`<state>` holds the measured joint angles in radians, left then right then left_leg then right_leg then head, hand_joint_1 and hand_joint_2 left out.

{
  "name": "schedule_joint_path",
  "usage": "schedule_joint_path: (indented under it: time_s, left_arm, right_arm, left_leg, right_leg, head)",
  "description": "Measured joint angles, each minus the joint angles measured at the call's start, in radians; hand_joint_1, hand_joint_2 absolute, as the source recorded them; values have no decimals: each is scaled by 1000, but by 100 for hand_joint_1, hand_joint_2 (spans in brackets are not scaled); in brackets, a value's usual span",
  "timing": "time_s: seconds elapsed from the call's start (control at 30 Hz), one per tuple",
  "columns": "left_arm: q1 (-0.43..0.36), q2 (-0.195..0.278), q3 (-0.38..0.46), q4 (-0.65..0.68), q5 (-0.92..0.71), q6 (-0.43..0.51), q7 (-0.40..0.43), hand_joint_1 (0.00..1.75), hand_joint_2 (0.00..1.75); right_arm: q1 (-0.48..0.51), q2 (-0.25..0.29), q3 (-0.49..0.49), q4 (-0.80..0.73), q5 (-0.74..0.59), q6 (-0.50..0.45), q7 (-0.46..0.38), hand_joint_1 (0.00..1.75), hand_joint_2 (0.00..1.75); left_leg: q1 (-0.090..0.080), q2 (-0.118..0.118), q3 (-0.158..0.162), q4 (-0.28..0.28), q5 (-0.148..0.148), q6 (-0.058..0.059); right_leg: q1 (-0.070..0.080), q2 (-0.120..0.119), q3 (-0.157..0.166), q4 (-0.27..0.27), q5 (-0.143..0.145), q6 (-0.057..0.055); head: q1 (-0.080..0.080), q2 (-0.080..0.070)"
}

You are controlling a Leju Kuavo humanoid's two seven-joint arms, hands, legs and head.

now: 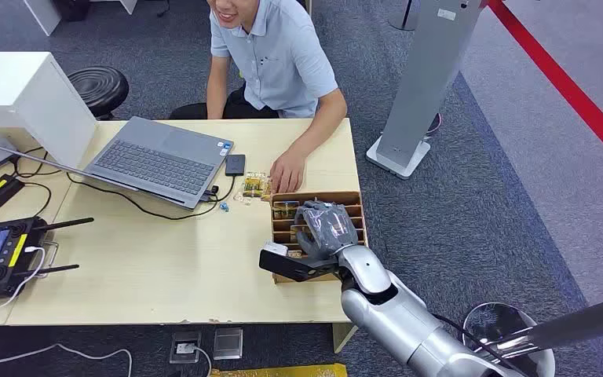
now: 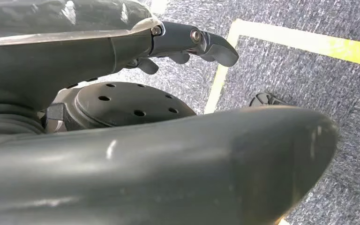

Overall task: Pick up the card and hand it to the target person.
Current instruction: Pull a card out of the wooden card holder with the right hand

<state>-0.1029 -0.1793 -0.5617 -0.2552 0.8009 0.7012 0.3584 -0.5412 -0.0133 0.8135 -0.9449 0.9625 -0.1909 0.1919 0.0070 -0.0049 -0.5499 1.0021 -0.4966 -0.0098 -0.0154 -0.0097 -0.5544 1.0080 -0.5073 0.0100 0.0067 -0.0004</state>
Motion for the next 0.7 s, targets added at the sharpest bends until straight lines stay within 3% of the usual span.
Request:
schedule_joint_path:
  time_s: [0.23, 0.57, 0.7]
  left_arm:
    - [0, 0, 10, 0, -9, 0, 3, 0, 0]
    - [3, 3, 12, 0, -14, -4, 10, 0, 0]
    - [5, 12, 12, 0, -8, -13, 7, 0, 0]
  right_arm:
    - [0, -8, 0, -1, 1, 3, -1, 106, 175]
    - [-1, -12, 0, -6, -11, -4, -6, 169, 175]
    - [-2, -12, 0, -10, -15, -12, -8, 175, 175]
  left_leg:
    - [0, 0, 0, 0, 0, 0]
    - [0, 0, 1, 0, 0, 0]
    - [0, 0, 2, 0, 0, 0]
  right_leg:
    - [0, 0, 0, 0, 0, 0]
    - [0, 0, 1, 0, 0, 0]
    - [0, 0, 2, 0, 0, 0]
  head:
    - [-1, 0]
    - [0, 0]
    - [0, 0]
